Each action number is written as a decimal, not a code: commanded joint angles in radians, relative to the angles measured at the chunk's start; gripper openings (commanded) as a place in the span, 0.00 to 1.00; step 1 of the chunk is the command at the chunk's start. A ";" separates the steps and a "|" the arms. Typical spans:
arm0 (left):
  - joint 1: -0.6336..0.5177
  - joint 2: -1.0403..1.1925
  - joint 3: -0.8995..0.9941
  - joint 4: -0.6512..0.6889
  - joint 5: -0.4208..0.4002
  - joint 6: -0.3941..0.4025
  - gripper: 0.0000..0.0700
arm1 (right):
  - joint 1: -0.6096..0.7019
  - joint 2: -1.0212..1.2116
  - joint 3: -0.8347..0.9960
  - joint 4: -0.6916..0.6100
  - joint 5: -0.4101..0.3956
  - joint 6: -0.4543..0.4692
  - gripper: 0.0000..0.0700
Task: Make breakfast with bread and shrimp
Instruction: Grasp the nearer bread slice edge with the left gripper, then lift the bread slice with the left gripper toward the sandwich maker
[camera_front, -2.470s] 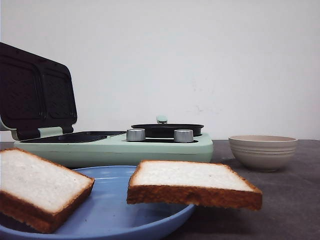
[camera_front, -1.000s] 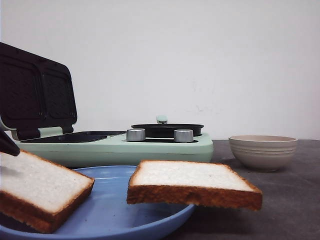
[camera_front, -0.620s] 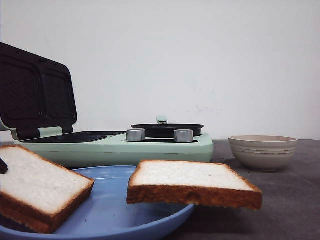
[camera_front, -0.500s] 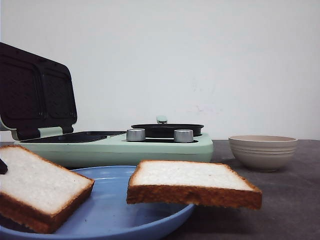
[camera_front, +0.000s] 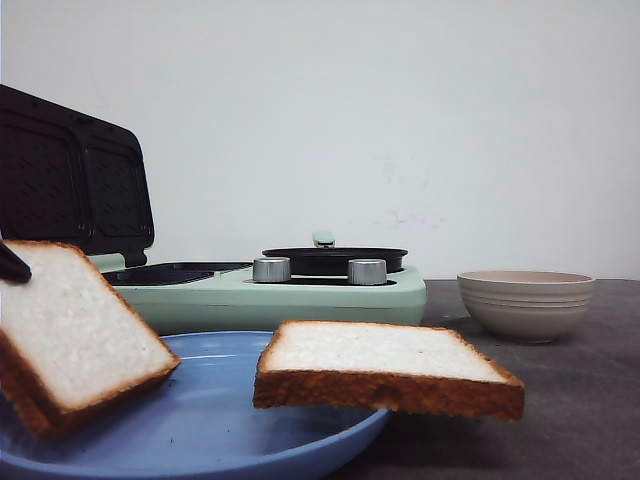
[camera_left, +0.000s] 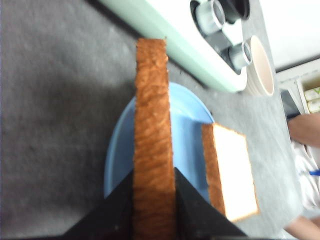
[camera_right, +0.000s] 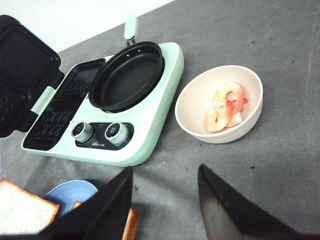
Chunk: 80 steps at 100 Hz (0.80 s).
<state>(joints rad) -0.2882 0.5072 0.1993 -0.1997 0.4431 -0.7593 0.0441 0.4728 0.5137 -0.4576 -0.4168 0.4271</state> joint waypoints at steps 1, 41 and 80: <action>-0.003 0.000 0.034 0.013 -0.014 0.030 0.01 | 0.001 0.002 0.016 0.008 -0.002 0.000 0.36; -0.003 0.062 0.222 0.011 -0.169 0.273 0.01 | 0.001 0.002 0.016 0.008 -0.002 -0.001 0.36; -0.003 0.422 0.551 0.014 -0.344 0.621 0.01 | 0.001 0.002 0.016 0.007 -0.002 -0.020 0.36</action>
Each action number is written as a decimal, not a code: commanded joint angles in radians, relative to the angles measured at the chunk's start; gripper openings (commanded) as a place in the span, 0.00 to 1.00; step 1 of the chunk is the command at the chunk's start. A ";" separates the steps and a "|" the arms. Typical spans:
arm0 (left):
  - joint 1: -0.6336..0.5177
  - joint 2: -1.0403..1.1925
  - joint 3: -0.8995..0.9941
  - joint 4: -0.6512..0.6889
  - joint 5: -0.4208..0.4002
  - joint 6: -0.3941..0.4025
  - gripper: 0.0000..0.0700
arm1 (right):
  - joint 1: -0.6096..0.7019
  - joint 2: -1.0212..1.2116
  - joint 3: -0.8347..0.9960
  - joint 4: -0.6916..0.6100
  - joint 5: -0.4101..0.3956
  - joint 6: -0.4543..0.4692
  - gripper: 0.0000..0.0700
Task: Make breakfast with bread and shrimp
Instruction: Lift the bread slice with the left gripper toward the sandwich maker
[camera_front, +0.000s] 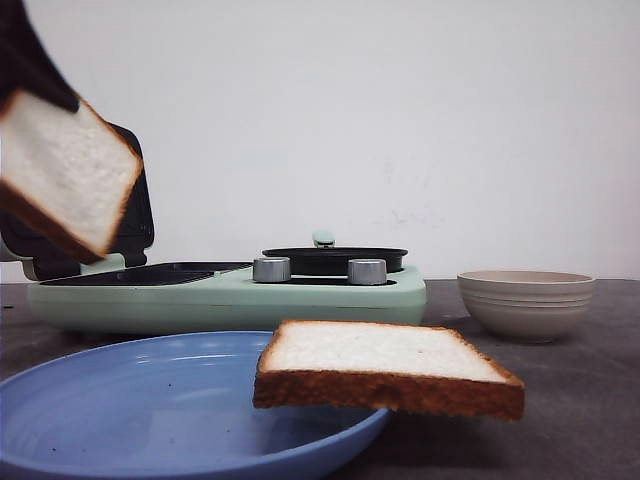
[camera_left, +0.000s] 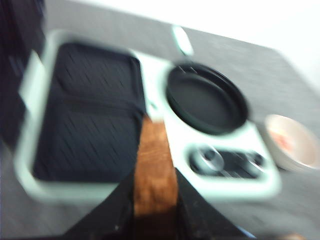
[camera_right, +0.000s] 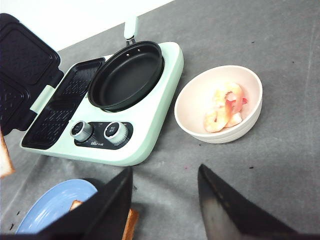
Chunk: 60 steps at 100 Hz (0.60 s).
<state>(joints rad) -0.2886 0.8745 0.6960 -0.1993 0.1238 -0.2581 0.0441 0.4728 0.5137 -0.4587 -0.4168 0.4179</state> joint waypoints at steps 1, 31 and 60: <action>-0.003 0.065 0.063 0.014 -0.029 0.128 0.01 | 0.001 0.002 0.016 0.008 -0.002 -0.011 0.36; -0.003 0.364 0.280 0.095 -0.104 0.341 0.01 | 0.001 0.002 0.016 0.008 -0.003 -0.032 0.36; -0.005 0.617 0.479 0.127 -0.157 0.577 0.01 | 0.001 0.002 0.016 0.001 -0.002 -0.063 0.36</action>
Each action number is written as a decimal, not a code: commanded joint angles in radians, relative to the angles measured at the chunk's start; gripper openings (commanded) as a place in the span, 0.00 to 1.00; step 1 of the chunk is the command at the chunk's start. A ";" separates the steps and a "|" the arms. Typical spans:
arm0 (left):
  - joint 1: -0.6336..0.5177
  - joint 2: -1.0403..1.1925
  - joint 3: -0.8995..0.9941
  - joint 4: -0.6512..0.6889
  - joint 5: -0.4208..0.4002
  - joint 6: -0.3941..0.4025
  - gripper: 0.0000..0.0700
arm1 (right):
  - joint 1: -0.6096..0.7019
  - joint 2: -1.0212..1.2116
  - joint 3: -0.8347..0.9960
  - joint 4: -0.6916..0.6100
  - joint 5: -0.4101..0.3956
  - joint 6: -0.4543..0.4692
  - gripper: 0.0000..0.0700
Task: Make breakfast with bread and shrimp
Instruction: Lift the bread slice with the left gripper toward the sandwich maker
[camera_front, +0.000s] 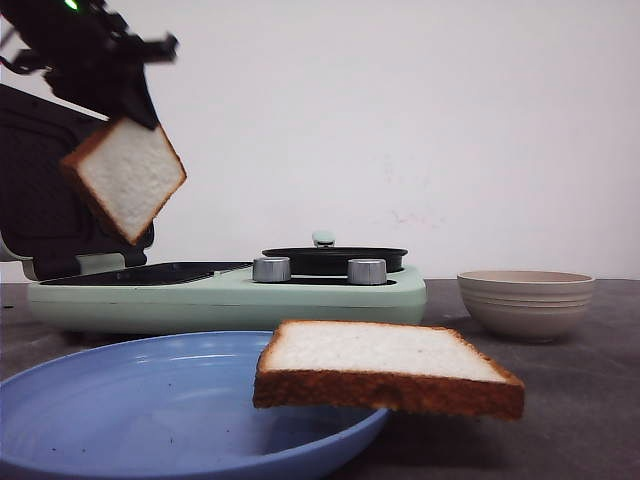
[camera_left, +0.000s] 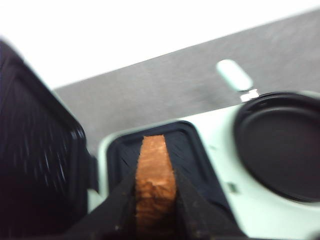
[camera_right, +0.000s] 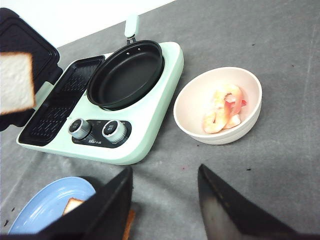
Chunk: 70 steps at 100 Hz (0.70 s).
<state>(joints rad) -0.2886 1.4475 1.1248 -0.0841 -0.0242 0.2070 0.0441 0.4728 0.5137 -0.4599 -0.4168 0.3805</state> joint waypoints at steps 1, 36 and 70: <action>-0.005 0.051 0.057 0.011 -0.011 0.119 0.01 | 0.001 0.002 0.016 0.002 -0.002 -0.027 0.36; -0.015 0.271 0.245 0.055 -0.045 0.362 0.01 | 0.001 0.002 0.016 0.001 0.003 -0.052 0.36; -0.026 0.386 0.275 0.173 -0.078 0.527 0.01 | 0.001 0.002 0.016 0.001 0.006 -0.056 0.36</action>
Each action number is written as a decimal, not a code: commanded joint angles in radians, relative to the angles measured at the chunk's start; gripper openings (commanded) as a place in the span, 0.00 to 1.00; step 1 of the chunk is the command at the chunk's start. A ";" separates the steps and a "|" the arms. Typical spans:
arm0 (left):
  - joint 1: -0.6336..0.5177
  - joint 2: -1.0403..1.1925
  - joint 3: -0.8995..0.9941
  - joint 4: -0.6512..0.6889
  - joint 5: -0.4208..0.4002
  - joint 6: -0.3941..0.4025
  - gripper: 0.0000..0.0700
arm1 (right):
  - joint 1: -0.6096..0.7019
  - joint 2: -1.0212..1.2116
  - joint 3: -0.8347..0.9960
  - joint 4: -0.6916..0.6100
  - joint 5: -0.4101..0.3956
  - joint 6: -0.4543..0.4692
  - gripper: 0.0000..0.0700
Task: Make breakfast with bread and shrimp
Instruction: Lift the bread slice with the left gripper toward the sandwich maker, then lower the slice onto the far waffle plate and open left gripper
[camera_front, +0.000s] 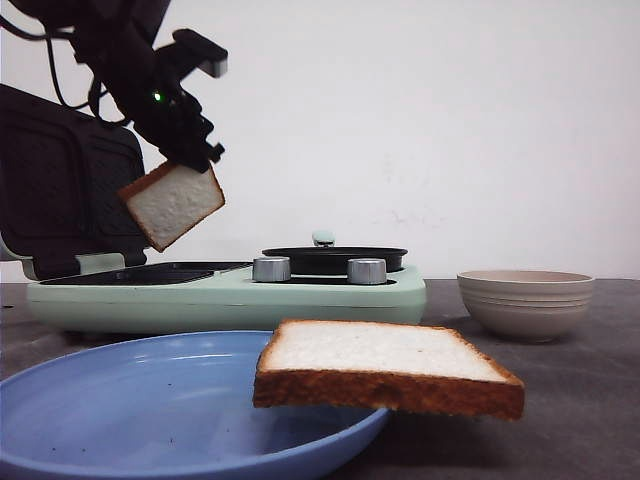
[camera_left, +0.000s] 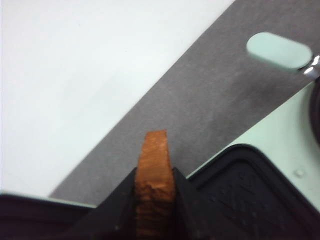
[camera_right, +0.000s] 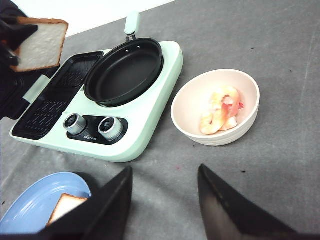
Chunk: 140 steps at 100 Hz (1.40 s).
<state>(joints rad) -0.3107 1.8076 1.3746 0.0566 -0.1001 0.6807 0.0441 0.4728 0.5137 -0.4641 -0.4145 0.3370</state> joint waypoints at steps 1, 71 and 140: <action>-0.004 0.028 0.025 0.037 -0.002 0.056 0.01 | 0.001 0.002 0.016 0.005 0.004 -0.013 0.36; -0.004 0.099 0.025 0.086 0.075 0.101 0.00 | 0.001 0.002 0.016 -0.027 0.029 -0.035 0.36; -0.004 0.130 0.025 -0.016 0.093 0.092 0.48 | 0.001 0.002 0.016 -0.032 0.030 -0.043 0.36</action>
<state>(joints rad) -0.3119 1.9137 1.3754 0.0364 -0.0185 0.7788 0.0441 0.4728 0.5137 -0.5049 -0.3885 0.3103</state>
